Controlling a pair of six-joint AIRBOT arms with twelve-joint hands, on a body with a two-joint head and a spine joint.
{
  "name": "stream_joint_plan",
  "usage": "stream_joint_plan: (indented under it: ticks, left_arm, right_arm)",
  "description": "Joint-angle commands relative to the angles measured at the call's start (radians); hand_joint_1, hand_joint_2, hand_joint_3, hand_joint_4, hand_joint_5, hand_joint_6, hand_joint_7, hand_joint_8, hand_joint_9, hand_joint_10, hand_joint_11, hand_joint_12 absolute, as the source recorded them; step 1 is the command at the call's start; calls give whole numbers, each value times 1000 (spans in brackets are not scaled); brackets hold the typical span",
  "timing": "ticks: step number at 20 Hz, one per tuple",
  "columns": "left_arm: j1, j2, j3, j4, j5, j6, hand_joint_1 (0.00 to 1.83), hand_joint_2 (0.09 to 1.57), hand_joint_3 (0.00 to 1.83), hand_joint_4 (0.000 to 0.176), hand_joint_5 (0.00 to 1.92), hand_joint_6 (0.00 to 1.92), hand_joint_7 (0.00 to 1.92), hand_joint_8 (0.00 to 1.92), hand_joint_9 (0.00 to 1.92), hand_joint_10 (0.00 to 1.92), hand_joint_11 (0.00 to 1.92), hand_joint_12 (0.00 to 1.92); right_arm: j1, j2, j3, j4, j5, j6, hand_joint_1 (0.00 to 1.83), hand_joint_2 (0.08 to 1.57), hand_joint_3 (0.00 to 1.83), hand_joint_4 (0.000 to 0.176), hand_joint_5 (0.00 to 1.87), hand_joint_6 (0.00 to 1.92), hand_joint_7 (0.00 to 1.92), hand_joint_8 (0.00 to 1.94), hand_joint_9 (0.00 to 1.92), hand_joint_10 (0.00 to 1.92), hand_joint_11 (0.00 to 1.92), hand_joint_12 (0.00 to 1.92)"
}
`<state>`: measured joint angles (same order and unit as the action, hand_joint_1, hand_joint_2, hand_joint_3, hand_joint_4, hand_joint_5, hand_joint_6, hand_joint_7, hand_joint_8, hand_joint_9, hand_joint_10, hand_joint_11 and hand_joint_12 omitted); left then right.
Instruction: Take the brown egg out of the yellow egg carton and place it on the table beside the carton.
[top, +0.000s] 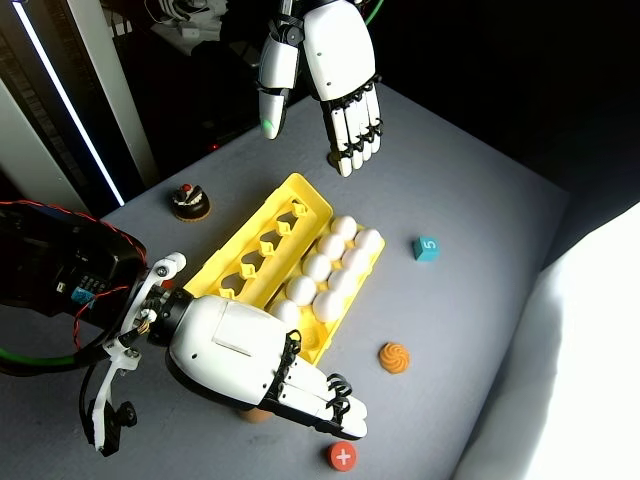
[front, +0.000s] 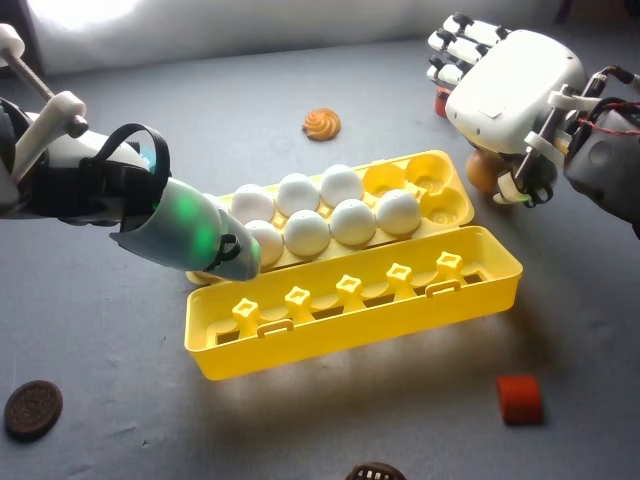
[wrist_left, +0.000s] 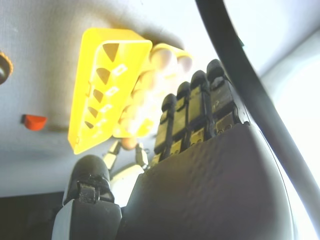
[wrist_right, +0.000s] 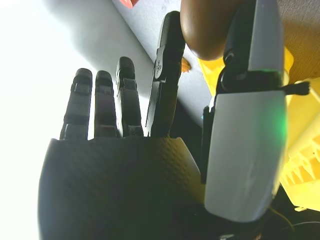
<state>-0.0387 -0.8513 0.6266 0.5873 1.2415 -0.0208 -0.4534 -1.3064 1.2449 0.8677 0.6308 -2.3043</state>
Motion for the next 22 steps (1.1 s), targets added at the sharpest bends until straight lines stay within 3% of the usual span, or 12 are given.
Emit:
stream_joint_plan:
  ticks: [1, 7, 8, 11, 12, 13, 14, 15, 18, 20, 21, 22]
  left_arm:
    - [-14, 4, 4, 54, -23, 1, 0, 1177, 0, 0, 98, 0, 102, 0, 83, 0, 0, 165]
    - [-14, 4, 4, 54, -20, 1, 0, 1189, 1, 0, 126, 1, 118, 0, 97, 1, 0, 223]
    - [-15, 4, 4, 54, -20, 1, 0, 1191, 1, 0, 100, 2, 87, 3, 59, 5, 0, 123]
    - [-15, 4, 4, 54, -20, 1, 0, 1191, 0, 0, 92, 0, 81, 1, 50, 3, 0, 88]
    - [-15, 4, 4, 54, -20, 1, 0, 1192, 0, 0, 112, 0, 104, 0, 71, 0, 0, 132]
    - [-15, 4, 4, 54, -20, 1, 0, 1192, 0, 0, 112, 0, 104, 0, 71, 0, 0, 132]
    - [-15, 4, 4, 54, -20, 1, 0, 1191, 0, 0, 101, 0, 94, 0, 66, 0, 0, 123]
    - [-15, 4, 4, 54, -20, 1, 0, 1192, 0, 0, 87, 1, 80, 1, 50, 2, 0, 75]
    - [-15, 4, 4, 54, -20, 1, 0, 1186, 0, 0, 88, 1, 83, 1, 58, 3, 0, 96]
    - [-15, 4, 4, 54, -20, 1, 0, 1183, 0, 0, 88, 0, 86, 0, 64, 3, 0, 120]
    - [-15, 4, 4, 54, -19, 1, 0, 1181, 0, 0, 59, 0, 56, 2, 41, 0, 0, 74]
    - [-15, 4, 3, 54, -19, 1, 0, 1182, 0, 0, 82, 2, 82, 1, 64, 2, 0, 107]
  right_arm:
    - [-5, 11, -1, -22, 63, -9, 1178, 961, 0, 0, 1447, 144, 270, 5, 13, 5, 0, 0]
    - [-3, 12, -1, -22, 63, -11, 1166, 956, 0, 19, 1450, 120, 270, 0, 0, 0, 0, 0]
    - [-3, 12, -1, -22, 63, -11, 1140, 954, 0, 117, 1453, 109, 212, 0, 0, 0, 0, 0]
    - [-3, 11, -1, -22, 62, -11, 1140, 953, 0, 123, 1456, 106, 202, 0, 0, 0, 0, 0]
    - [-3, 11, -1, -22, 62, -11, 1132, 948, 0, 163, 1463, 91, 207, 4, 0, 0, 0, 0]
    - [-3, 11, -1, -22, 62, -11, 1132, 948, 0, 163, 1463, 91, 207, 4, 0, 0, 0, 0]
    - [-2, 12, -1, -22, 62, -11, 1133, 854, 0, 26, 1248, 23, 204, 2, 0, 0, 0, 0]
    - [-2, 12, -1, -22, 62, -11, 1132, 820, 0, 0, 1207, 7, 205, 0, 0, 0, 0, 0]
    - [0, 12, -1, -22, 62, -13, 1120, 809, 0, 0, 1180, 0, 210, 4, 0, 0, 0, 0]
    - [1, 12, -1, -22, 62, -16, 1044, 823, 1, 44, 1120, 0, 194, 0, 0, 0, 0, 0]
    - [2, 12, -1, -22, 62, -16, 1021, 825, 1, 53, 1085, 0, 204, 4, 0, 0, 0, 0]
    - [3, 12, -1, -22, 62, -16, 992, 818, 0, 41, 1038, 0, 198, 1, 0, 0, 0, 0]
